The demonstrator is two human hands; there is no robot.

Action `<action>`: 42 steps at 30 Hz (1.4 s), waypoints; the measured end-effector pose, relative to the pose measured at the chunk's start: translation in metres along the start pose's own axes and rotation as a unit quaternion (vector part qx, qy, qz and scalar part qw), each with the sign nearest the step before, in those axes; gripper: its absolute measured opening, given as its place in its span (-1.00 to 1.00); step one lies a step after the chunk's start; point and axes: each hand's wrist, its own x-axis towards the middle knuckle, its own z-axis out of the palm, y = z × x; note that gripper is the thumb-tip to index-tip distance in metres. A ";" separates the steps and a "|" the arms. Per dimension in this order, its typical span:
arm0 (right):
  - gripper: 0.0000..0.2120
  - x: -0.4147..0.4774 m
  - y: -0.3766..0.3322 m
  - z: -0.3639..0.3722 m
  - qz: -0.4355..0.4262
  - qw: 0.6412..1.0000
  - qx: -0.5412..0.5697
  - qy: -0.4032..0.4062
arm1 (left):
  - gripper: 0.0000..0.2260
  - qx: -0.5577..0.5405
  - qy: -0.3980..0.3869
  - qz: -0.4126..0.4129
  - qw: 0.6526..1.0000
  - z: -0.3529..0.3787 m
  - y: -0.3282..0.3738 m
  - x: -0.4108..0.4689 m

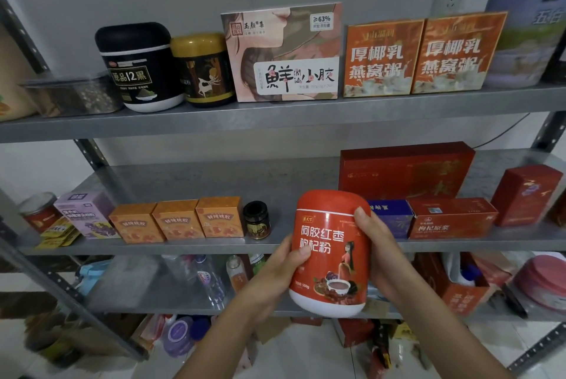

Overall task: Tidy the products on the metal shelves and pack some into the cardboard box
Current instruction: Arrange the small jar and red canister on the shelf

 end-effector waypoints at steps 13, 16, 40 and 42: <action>0.05 0.007 -0.002 -0.008 -0.158 0.951 -0.247 -0.098 | -0.07 0.035 0.062 0.126 0.989 0.005 -0.002 0.014; -0.03 0.009 0.004 -0.020 -0.093 0.957 -0.241 -0.128 | -0.06 0.032 0.064 0.141 0.987 0.005 -0.002 0.016; -0.13 0.052 0.025 -0.036 -0.137 0.917 -0.374 0.005 | -0.01 0.489 0.041 0.108 0.864 -0.026 0.067 0.076; -0.17 0.058 0.020 -0.046 -0.191 0.864 -0.466 0.026 | 0.00 0.504 0.055 0.101 0.856 -0.026 0.066 0.085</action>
